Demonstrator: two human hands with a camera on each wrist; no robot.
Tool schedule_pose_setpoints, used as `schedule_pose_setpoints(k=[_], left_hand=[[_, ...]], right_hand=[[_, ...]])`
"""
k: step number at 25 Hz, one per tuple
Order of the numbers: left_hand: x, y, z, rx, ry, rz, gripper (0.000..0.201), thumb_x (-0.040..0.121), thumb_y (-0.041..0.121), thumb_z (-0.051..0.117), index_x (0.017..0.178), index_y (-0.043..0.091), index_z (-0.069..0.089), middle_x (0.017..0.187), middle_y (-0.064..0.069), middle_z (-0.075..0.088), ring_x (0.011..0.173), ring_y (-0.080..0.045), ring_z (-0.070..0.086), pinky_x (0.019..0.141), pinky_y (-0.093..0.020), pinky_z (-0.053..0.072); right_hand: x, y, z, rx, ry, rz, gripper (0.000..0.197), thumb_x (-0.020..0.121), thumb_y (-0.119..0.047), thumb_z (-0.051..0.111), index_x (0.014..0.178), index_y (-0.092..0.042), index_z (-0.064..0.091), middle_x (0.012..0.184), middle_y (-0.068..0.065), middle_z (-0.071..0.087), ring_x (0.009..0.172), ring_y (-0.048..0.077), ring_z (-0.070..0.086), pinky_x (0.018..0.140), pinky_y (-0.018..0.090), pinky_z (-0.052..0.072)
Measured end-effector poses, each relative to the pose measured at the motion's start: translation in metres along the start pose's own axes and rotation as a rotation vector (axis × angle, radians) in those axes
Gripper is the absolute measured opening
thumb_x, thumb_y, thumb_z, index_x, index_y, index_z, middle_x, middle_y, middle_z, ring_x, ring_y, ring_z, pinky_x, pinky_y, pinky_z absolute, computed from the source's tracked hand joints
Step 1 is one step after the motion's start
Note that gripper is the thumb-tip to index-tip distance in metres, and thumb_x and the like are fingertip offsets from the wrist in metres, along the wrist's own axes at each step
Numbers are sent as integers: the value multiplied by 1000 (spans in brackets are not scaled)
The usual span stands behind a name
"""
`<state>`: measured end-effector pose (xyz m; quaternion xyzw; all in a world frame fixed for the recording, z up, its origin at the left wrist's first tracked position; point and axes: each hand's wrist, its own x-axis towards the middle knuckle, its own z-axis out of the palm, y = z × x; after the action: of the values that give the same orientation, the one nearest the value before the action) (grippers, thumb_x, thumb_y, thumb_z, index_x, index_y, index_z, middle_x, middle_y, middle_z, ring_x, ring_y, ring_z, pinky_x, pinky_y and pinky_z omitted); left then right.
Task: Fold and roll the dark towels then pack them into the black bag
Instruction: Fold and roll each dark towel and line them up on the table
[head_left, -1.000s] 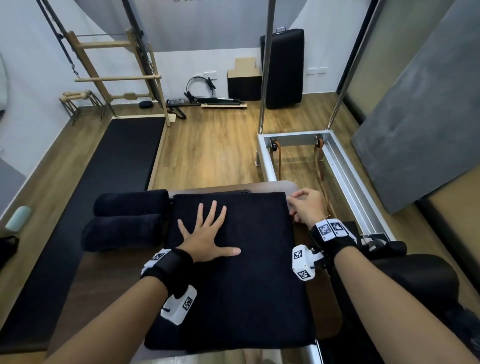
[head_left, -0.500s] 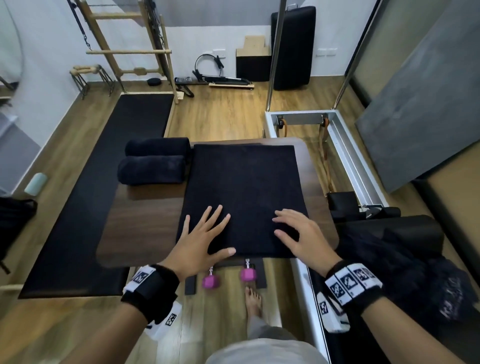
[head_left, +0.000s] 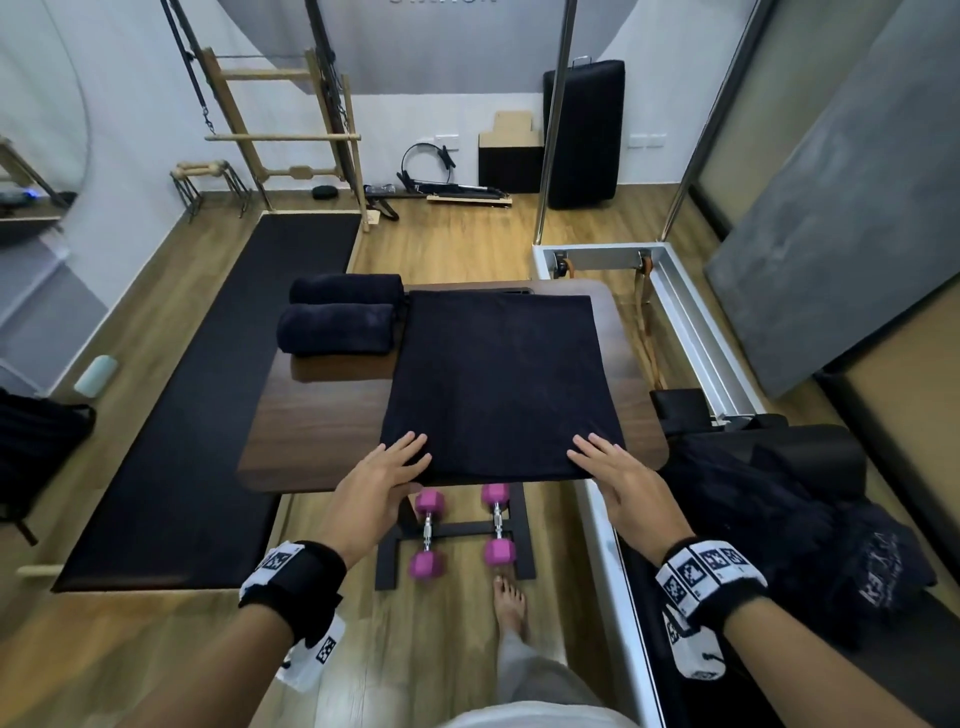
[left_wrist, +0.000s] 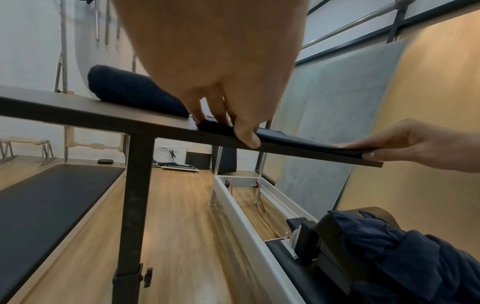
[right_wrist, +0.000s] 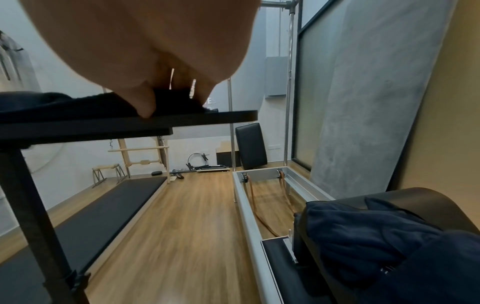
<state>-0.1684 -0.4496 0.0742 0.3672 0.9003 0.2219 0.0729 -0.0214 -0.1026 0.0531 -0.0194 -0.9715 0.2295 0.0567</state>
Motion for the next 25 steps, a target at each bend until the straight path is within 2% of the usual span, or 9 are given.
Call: schedule_pose_setpoints(k=[2,5,7,10,11,13,18,22,25], left_hand=[[-4,2,-3,-74,86,-20,31,104,0,60,131,9,74,154,4,54,151,-12,40,124,-24,27],[-2,2,-8,-106,186,-34,20,100,0,67,110,7,82,132,-1,73,133,-18,62,113,-37,48],[2,1,-12,-86,221,-48,19,104,6,62,108,17,77,112,5,78,111,-18,67,102,-39,49],[15,-2,-23,-132,230,-93,15,109,23,52,107,35,60,94,19,67,92,-8,53,84,-32,47],[24,-4,-28,-162,237,-94,14,109,26,51,107,37,59,93,20,66,92,-3,55,81,-29,48],[49,-7,-42,-207,238,-70,13,108,27,53,108,37,61,93,20,69,91,0,62,77,-28,52],[128,-13,-71,-176,265,-41,11,107,24,59,108,29,69,98,15,73,92,-6,68,81,-36,54],[192,-16,-74,-103,261,-109,11,106,21,60,106,24,71,95,7,75,92,-20,70,86,-43,53],[228,-17,-65,11,169,-209,13,107,20,57,97,23,65,95,2,74,94,-29,67,91,-46,46]], right_hand=[[-2,-3,-8,113,48,25,47,99,6,58,135,-21,69,148,-15,56,145,7,45,120,35,40],[5,-9,-26,214,85,74,31,98,-2,66,119,-22,78,124,-19,70,122,5,66,105,29,52],[16,-12,-38,250,53,133,24,97,-6,69,109,-23,80,105,-15,78,103,4,71,93,23,55],[33,-8,-60,429,-19,194,25,94,-7,74,92,-32,77,92,-16,78,96,-3,70,86,11,51],[41,-6,-67,497,-34,193,26,94,-7,75,90,-32,77,92,-16,78,96,-4,71,84,10,51],[62,0,-82,603,-33,213,17,94,-9,75,92,-26,79,95,-11,80,95,3,74,82,20,57],[128,25,-99,723,60,315,8,90,-5,78,93,-12,81,94,1,81,95,16,76,84,27,58],[180,52,-100,716,54,397,5,91,-6,77,92,-8,81,92,6,80,93,23,76,88,36,61],[207,68,-92,692,31,455,4,91,-4,77,92,-1,80,92,14,79,91,25,74,88,40,60]])
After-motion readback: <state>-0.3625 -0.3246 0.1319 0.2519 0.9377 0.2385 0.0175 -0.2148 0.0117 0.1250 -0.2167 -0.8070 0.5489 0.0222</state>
